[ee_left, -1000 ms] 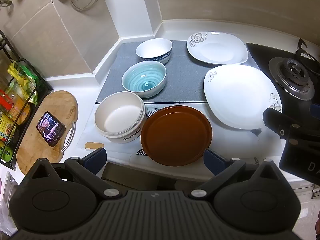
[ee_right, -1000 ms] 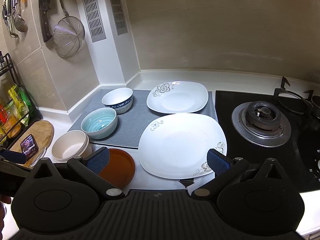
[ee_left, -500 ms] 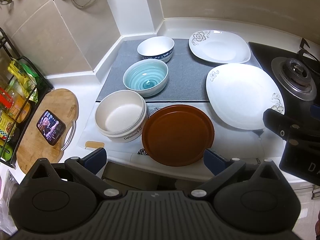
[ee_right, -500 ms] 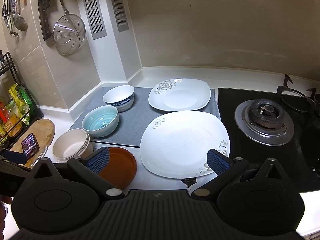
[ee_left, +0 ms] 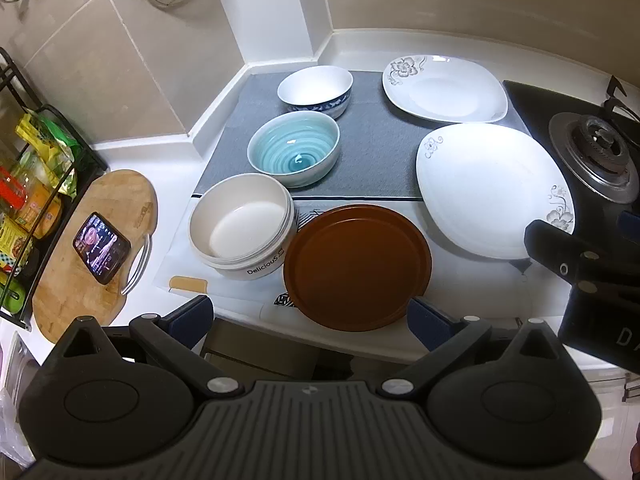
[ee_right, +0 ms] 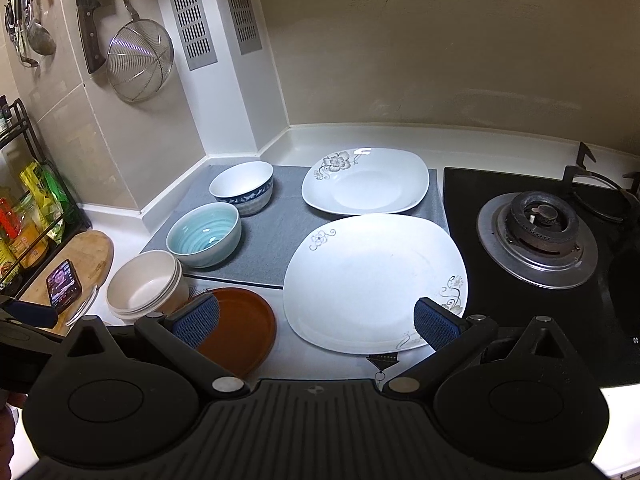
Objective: Organize plates and bowls
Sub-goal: 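Move both grippers together toward the rim of the brown plate, then close both grippers side by side on the brown plate rim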
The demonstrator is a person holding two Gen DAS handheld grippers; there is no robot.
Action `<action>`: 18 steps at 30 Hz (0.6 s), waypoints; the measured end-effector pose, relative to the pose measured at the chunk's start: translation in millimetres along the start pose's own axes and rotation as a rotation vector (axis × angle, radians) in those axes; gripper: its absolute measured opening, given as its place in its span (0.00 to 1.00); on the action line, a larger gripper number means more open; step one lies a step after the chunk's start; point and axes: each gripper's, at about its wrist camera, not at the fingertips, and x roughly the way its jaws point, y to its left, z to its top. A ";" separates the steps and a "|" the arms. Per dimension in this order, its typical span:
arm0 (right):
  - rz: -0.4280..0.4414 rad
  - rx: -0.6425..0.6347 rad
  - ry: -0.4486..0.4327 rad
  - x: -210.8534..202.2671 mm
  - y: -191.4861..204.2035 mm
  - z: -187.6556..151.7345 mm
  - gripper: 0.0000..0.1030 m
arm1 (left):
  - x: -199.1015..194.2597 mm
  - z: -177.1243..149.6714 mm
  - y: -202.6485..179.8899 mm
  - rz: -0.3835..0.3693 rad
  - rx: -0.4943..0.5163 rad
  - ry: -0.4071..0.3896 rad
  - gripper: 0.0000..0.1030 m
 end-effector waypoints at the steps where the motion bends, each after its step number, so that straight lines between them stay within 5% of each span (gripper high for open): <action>1: 0.002 0.000 0.002 1.0 -0.1 0.0 1.00 | 0.9 -0.3 0.0 0.001 -0.001 0.003 1.00; 18: 0.074 0.007 0.096 27.4 -3.8 0.5 1.00 | 23.3 -4.6 5.6 0.024 -0.054 0.094 1.00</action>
